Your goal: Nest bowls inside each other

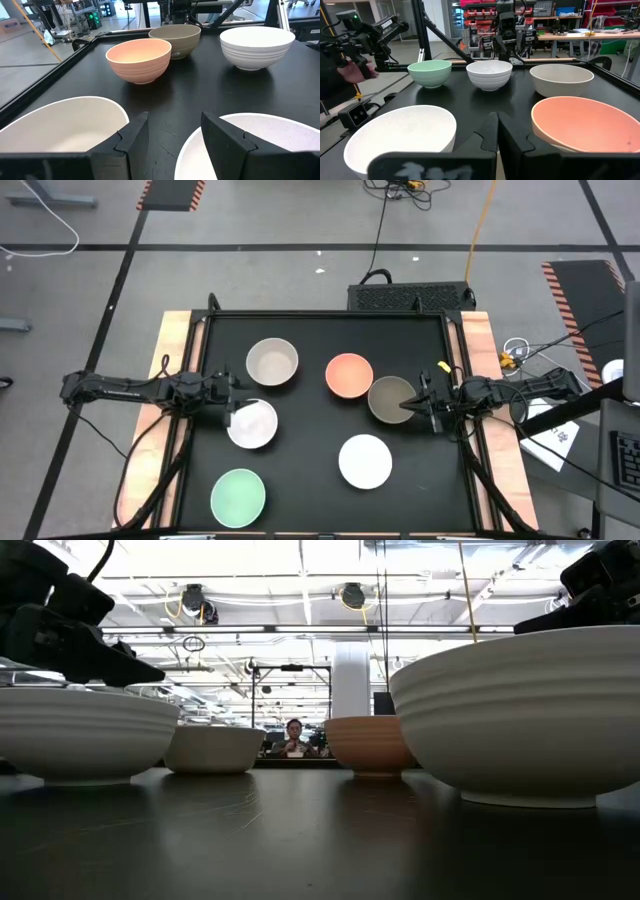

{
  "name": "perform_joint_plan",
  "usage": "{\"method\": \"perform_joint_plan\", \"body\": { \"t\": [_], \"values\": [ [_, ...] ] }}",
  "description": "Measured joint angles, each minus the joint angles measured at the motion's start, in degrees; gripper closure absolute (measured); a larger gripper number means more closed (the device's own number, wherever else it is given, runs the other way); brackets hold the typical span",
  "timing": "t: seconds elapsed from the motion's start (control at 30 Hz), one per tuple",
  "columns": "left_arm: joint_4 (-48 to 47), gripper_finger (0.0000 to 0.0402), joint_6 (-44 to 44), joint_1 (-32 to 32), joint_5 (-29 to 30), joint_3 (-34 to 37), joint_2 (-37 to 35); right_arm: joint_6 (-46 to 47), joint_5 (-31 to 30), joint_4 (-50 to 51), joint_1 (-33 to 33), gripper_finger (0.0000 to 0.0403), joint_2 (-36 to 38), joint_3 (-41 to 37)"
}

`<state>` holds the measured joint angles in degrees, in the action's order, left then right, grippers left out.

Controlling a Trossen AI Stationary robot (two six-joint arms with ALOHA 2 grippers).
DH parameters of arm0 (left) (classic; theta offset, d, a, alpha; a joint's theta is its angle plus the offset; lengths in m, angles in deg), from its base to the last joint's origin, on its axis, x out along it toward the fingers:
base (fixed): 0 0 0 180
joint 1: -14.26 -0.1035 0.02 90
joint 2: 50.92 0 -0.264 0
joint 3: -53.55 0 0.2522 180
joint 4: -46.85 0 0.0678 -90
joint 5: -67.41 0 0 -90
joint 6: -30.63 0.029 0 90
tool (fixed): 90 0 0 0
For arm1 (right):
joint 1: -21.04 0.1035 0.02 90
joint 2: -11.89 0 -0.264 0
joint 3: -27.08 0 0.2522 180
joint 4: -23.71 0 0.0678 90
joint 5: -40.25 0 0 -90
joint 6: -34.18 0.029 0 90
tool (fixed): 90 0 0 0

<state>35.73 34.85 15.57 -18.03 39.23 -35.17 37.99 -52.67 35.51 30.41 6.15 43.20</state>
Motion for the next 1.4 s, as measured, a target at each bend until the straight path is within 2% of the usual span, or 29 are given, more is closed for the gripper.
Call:
{"method": "perform_joint_plan", "body": {
  "t": [0.13,0.57,0.83,1.4],
  "values": [
    [1.07,0.022,-0.29,0.02,-0.01,0.0,-0.02,-0.05,0.0,-0.03,-0.02,0.0403,0.0,0.01],
    [2.27,0.022,-10.01,0.0,-0.04,0.0,-0.02,-0.04,-0.07,-3.35,-0.02,0.0403,0.0,0.01],
    [9.66,0.022,-5.73,0.02,-2.98,-0.02,-0.04,0.0,-0.07,-10.51,0.0,0.0403,0.0,-0.01],
    [17.21,0.022,-2.8,0.0,-1.64,-0.02,-0.02,0.04,-0.04,-14.9,-0.02,0.0403,0.0,-0.01]
  ]
}}
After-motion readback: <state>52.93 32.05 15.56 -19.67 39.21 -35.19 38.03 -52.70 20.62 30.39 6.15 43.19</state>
